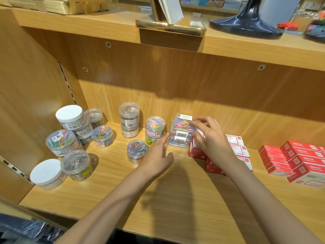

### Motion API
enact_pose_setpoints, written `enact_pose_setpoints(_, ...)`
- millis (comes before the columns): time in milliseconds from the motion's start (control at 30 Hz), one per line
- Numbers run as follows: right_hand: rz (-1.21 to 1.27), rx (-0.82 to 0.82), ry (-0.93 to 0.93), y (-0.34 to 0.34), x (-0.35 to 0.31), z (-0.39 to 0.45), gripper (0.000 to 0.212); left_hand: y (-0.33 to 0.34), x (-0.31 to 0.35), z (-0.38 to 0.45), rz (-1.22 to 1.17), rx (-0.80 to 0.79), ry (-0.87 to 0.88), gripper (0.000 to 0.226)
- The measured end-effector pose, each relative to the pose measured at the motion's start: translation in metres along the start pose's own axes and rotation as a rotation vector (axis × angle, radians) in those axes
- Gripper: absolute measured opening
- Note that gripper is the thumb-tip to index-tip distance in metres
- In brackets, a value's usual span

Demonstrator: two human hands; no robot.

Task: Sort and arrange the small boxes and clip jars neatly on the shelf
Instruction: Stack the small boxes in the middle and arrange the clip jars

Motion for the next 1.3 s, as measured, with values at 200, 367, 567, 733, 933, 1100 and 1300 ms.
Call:
enact_pose_setpoints(200,0.184,0.019,0.003,0.014,-0.054,-0.002,0.029,-0.071,0.000,-0.031,0.331,0.311,0.182,0.043)
enact_pose_setpoints(367,0.320,-0.376,0.009,0.098,-0.089,-0.027,0.044,-0.102,-0.035,-0.035,0.286,0.290,-0.017,0.052)
enact_pose_setpoints(567,0.023,0.017,-0.172,0.073,-0.098,0.005,0.025,-0.117,-0.038,-0.038,0.311,0.334,0.048,0.025)
enact_pose_setpoints(733,-0.400,-0.462,-0.356,0.120,-0.099,0.025,0.036,-0.118,-0.036,-0.035,0.351,0.373,0.034,0.024)
enact_pose_setpoints(933,-0.475,-0.505,-0.384,0.125,-0.082,0.021,0.039,-0.110,-0.040,-0.022,0.293,0.377,0.046,0.036)
enact_pose_setpoints(1100,-0.412,-0.398,-0.343,0.121,-0.082,0.027,0.046,-0.104,-0.046,-0.005,0.228,0.458,-0.003,0.022)
enact_pose_setpoints(1300,-0.278,-0.237,-0.339,0.118,-0.079,0.027,0.050,-0.098,-0.051,0.007,0.248,0.500,-0.036,0.023)
Point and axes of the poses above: each hand's wrist, its own z-axis towards the middle knuckle, its own y-axis out of the palm, x = y × z, the point moved 10 cm from there along z, towards the middle knuckle, and after that the axes turned 9 degrees about x, right-handed, at the moved point
